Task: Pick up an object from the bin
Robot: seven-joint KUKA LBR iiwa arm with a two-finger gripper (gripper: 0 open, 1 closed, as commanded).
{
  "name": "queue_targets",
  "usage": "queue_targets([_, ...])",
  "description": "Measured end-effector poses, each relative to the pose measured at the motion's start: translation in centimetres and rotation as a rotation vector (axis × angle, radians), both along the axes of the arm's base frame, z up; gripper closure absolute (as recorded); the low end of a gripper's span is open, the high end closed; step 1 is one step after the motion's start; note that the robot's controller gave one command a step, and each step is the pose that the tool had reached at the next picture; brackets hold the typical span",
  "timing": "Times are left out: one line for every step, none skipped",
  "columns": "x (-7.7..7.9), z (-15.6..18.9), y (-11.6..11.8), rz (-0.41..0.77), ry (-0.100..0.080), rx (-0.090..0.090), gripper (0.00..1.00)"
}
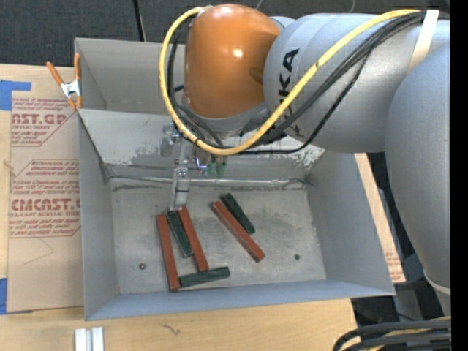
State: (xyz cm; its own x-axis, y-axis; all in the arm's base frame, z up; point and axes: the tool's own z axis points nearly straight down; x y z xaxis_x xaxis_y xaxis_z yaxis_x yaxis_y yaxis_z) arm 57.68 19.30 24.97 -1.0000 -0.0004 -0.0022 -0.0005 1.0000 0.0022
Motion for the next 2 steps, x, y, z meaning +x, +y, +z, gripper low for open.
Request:
queue_targets([-3.0, -15.3, 4.9, -0.417, 0.008, -0.004, 0.00])
queue_targets([-5.1, -1.7, 2.0, -0.154, -0.005, 0.001, 0.00])
